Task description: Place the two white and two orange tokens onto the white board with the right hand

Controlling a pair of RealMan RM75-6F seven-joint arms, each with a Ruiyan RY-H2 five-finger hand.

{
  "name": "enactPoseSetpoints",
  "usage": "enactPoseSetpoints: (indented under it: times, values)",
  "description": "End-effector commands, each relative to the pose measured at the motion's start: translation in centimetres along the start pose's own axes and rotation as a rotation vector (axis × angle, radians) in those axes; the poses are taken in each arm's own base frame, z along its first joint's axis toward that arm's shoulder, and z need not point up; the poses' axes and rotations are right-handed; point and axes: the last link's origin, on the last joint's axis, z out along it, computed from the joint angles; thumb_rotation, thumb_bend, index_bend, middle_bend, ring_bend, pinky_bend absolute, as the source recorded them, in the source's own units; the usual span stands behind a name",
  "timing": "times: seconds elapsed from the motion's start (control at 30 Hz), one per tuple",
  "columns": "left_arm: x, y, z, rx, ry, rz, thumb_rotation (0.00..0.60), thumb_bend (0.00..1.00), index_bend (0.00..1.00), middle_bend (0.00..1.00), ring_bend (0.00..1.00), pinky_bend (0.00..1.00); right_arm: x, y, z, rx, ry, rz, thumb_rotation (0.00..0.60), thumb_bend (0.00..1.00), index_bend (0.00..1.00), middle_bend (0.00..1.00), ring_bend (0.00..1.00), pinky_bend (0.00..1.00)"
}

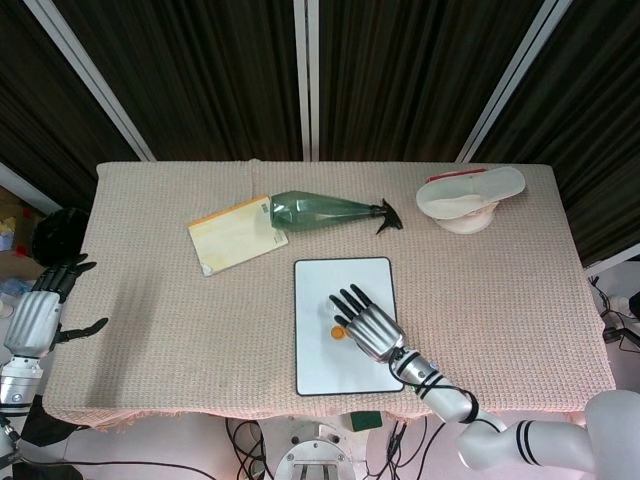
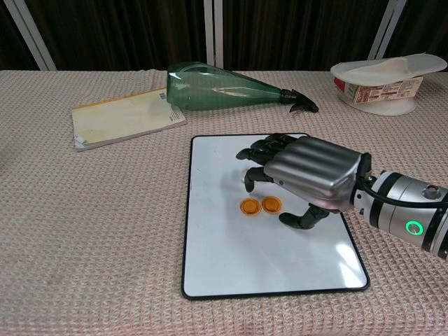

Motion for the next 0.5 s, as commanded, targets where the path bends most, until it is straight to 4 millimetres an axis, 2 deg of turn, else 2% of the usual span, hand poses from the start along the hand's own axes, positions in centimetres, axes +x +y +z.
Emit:
enactPoseSetpoints:
  times: [0.03, 0.2, 0.3, 0.37, 0.5]
  values:
    - [0.0, 0.0, 0.0, -0.001, 0.0, 0.0, 0.6, 0.11, 0.18, 0.11, 0.09, 0.15, 0.1, 0.0, -0.2, 0.0, 0.004, 0.007, 0.6, 0.27, 0.2, 0.0, 0.0, 0.0]
    - [-0.1, 0.1, 0.0, -0.003, -0.005, 0.002, 0.6, 0.11, 0.18, 0.11, 0.09, 0.15, 1.0, 0.4, -1.3, -0.001, 0.046, 0.033, 0.6, 0.27, 0.18, 0.0, 0.0, 0.0]
    - [-0.1, 0.2, 0.0, -0.002, -0.006, 0.003, 0.6, 0.11, 0.18, 0.11, 0.09, 0.15, 2.0, 1.2, -2.8, -0.022, 0.1, 0.062, 0.6, 0.27, 0.18, 0.0, 0.0, 0.0]
    - [0.0, 0.2, 0.0, -0.003, -0.004, 0.003, 0.6, 0.11, 0.18, 0.11, 0.09, 0.15, 2.7, 2.1, -4.0, -0.045, 0.142, 0.082, 0.6, 0.27, 0.18, 0.01, 0.0, 0.0]
    - [0.1, 0.4, 0.0, -0.008, 0.001, 0.007, 0.6, 0.12, 0.18, 0.11, 0.09, 0.15, 3.3, 5.5, -7.4, -0.129, 0.222, 0.138, 0.6, 0.27, 0.15, 0.01, 0.0, 0.0]
